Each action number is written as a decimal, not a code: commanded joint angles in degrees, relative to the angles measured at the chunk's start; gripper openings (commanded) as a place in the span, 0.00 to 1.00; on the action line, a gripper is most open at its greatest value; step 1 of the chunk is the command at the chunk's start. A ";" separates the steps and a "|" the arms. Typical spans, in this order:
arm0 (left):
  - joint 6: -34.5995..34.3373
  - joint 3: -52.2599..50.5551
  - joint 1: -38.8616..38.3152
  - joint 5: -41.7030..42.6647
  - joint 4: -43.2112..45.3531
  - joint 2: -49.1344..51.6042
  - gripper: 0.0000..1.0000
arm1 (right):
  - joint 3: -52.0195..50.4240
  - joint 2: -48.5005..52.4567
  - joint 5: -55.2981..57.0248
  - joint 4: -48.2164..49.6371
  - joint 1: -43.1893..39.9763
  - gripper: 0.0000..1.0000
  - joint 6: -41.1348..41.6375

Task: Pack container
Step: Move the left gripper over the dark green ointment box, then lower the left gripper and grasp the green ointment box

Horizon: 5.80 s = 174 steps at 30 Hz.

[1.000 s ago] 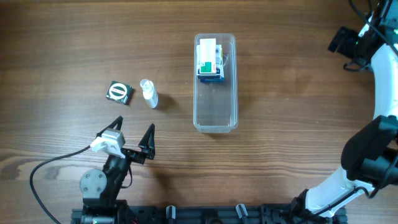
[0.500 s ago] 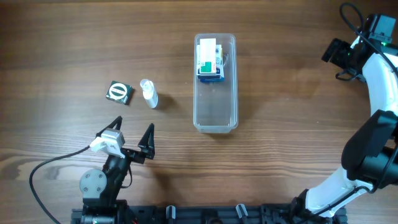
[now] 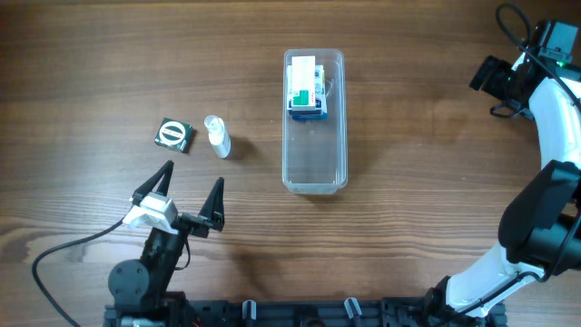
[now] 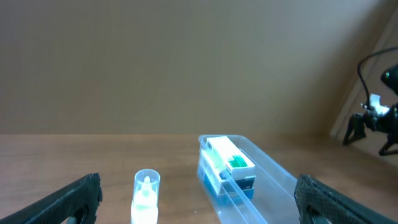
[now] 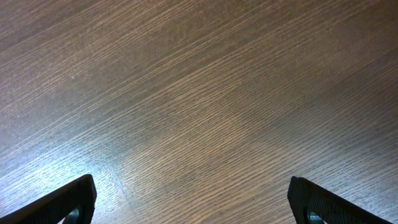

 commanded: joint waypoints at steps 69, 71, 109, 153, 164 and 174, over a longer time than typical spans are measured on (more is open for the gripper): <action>-48.33 79.84 8.22 -17.09 -58.47 111.06 1.00 | -0.26 0.85 0.33 0.59 -0.09 1.00 0.66; -48.74 79.84 8.17 -16.96 -58.14 112.08 1.00 | -0.26 0.85 0.33 0.59 -0.09 1.00 0.66; -52.24 78.79 7.04 -20.70 -59.87 117.07 1.00 | -0.28 0.85 0.33 0.76 -0.09 1.00 0.68; -45.48 78.68 7.32 -19.54 -54.34 120.08 1.00 | -0.28 0.85 0.33 0.79 -0.04 1.00 0.66; -45.48 78.68 7.32 -19.54 -54.03 120.06 0.71 | -0.28 0.85 0.33 0.79 -0.04 1.00 0.66; -45.48 78.73 7.32 -19.50 -54.42 119.80 0.50 | -0.28 0.85 0.33 0.79 -0.04 1.00 0.68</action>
